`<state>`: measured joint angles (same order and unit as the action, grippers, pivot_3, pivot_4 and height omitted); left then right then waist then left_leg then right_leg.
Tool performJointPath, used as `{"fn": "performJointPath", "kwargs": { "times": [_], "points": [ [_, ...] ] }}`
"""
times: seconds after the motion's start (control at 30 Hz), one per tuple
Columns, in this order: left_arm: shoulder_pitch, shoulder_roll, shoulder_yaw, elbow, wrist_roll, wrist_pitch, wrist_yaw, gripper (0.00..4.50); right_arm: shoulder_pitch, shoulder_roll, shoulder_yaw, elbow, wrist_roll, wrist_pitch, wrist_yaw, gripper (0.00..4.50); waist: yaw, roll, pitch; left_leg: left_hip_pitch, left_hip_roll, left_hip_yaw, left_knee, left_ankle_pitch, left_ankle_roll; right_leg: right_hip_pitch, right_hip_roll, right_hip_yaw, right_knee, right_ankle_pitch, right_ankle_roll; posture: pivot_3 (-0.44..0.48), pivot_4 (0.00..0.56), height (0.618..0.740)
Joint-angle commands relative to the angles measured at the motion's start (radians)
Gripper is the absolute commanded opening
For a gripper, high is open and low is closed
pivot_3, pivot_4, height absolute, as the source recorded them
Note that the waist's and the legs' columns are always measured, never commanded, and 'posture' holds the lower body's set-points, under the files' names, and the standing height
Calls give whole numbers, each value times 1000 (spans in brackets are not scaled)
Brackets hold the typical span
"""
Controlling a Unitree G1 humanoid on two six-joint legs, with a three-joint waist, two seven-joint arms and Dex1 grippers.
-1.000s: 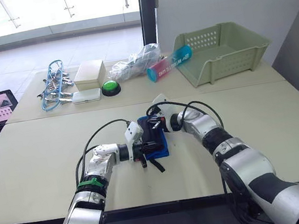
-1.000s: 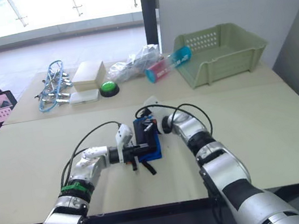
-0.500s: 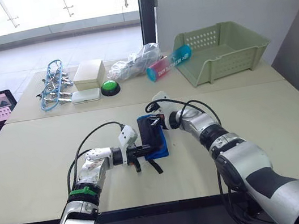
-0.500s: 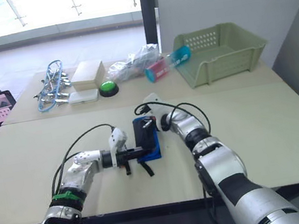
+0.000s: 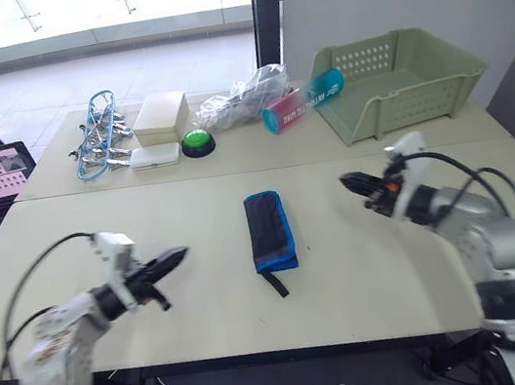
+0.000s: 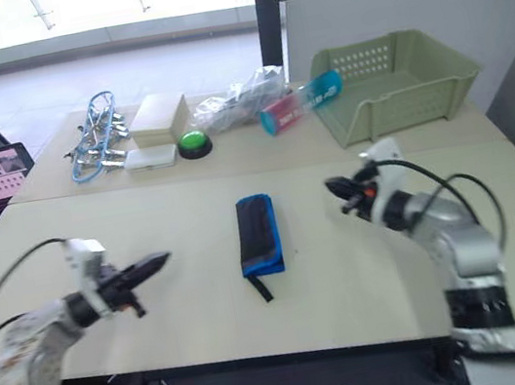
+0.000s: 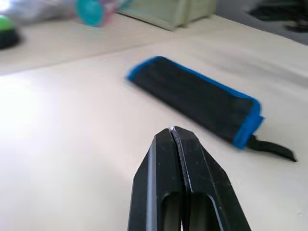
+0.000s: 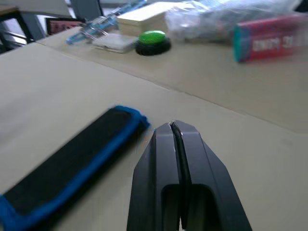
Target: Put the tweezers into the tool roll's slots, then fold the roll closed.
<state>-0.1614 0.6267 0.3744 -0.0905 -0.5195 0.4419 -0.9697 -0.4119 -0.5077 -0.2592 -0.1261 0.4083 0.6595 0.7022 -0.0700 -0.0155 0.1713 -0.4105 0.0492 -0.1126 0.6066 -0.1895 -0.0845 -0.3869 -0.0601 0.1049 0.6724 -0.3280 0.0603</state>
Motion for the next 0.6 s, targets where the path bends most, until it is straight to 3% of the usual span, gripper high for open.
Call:
{"fn": "performJointPath", "kwargs": {
  "times": [0.03,0.23,0.43,0.47,0.6],
  "points": [
    [81,65,85,-26,-4,-30,-5,265,140,-65,-87,-136,45,7,16,560,0,1,0,0,0,1,0,0,0,0,0,1,-1,0,0,0,150,740],
    [239,161,191,100,24,-129,-65,2220,423,-126,-226,-70,27,-183,97,2598,0,-2,2,2,0,3,0,0,0,1,0,2,-1,0,0,0,150,740],
    [252,170,212,194,46,-210,-50,4207,458,-167,-267,88,19,-320,133,4500,0,-2,2,3,0,4,0,0,0,2,0,4,-2,0,0,0,150,740],
    [249,171,209,205,55,-223,-42,4461,451,-171,-268,107,21,-330,136,4500,-1,-2,2,3,0,5,0,0,0,2,0,4,-2,0,0,0,150,740],
    [255,174,194,189,54,-202,-25,4461,435,-186,-253,152,19,-371,151,4500,1,-2,2,3,0,5,-1,0,0,1,0,4,-2,0,0,0,150,740]
  ]
}}
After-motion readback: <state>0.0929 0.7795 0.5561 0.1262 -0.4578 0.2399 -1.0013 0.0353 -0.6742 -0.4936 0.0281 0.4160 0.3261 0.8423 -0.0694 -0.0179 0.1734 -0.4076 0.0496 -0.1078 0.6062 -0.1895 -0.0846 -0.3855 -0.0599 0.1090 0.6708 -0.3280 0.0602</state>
